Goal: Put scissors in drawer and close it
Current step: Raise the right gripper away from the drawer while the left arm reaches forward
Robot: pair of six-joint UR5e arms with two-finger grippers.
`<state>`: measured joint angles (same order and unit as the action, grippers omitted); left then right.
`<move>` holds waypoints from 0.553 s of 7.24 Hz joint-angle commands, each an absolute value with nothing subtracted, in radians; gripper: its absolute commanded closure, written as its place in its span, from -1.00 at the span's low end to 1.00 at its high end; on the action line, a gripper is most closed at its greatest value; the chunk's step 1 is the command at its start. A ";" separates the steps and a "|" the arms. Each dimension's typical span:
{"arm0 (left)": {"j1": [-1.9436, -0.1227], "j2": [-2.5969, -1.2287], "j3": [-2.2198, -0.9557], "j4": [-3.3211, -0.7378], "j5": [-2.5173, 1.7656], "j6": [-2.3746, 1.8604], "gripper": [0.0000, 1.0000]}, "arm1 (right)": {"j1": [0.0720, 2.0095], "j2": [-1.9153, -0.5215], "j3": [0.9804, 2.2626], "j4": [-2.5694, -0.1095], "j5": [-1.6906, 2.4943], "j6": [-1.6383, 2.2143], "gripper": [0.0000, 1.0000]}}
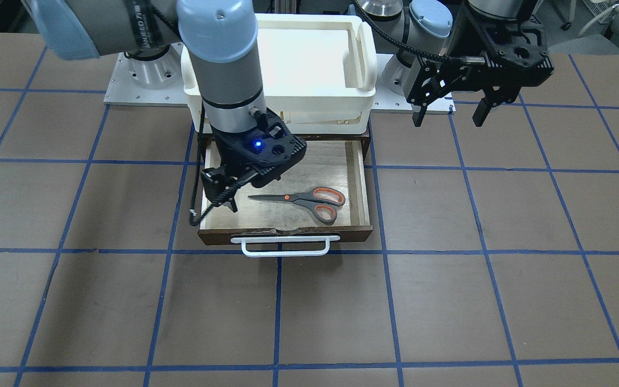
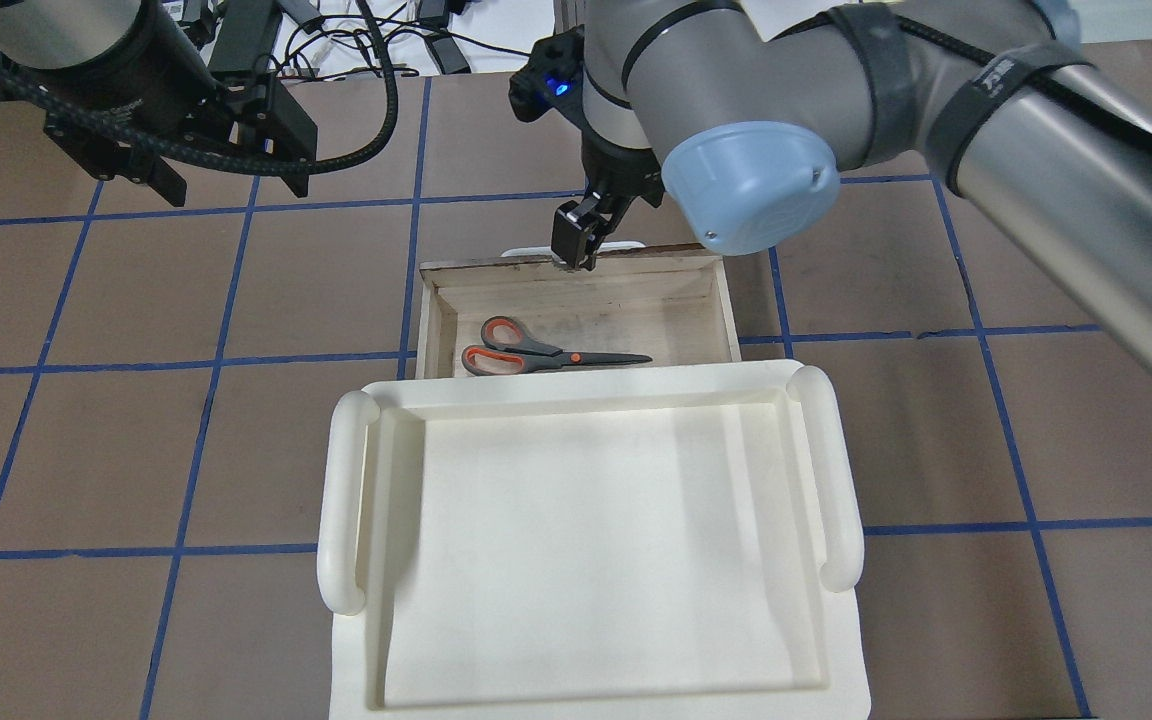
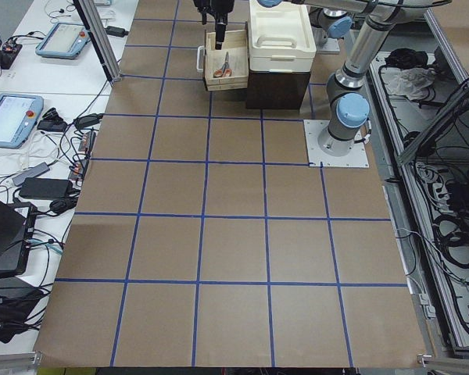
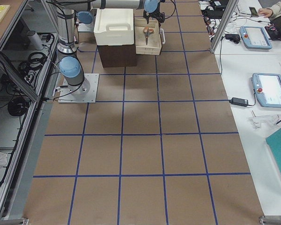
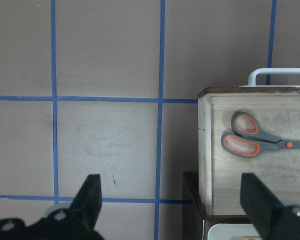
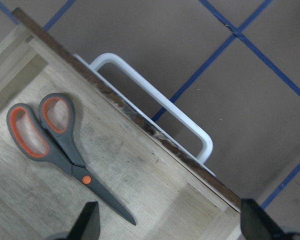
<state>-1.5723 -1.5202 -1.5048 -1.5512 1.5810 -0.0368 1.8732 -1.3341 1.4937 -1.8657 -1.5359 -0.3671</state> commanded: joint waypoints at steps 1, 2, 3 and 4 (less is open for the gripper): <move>-1.572 -1.520 -1.505 -1.554 1.580 -0.037 -1.00 | 1.775 -1.376 1.494 -1.812 -1.537 -0.142 -1.00; -1.574 -1.523 -1.506 -1.554 1.574 -0.038 -1.00 | 1.728 -1.399 1.494 -1.790 -1.537 -0.071 -1.00; -1.577 -1.552 -1.503 -1.549 1.568 -0.058 -1.00 | 1.680 -1.432 1.497 -1.787 -1.548 -0.022 -1.00; -1.585 -1.577 -1.502 -1.536 1.560 -0.136 -1.00 | 1.625 -1.437 1.499 -1.720 -1.545 -0.014 -1.00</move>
<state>-1.5772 -1.5468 -1.5039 -1.5479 1.5692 -0.0683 1.6948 -1.4172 1.4964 -1.7785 -1.5432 -0.0536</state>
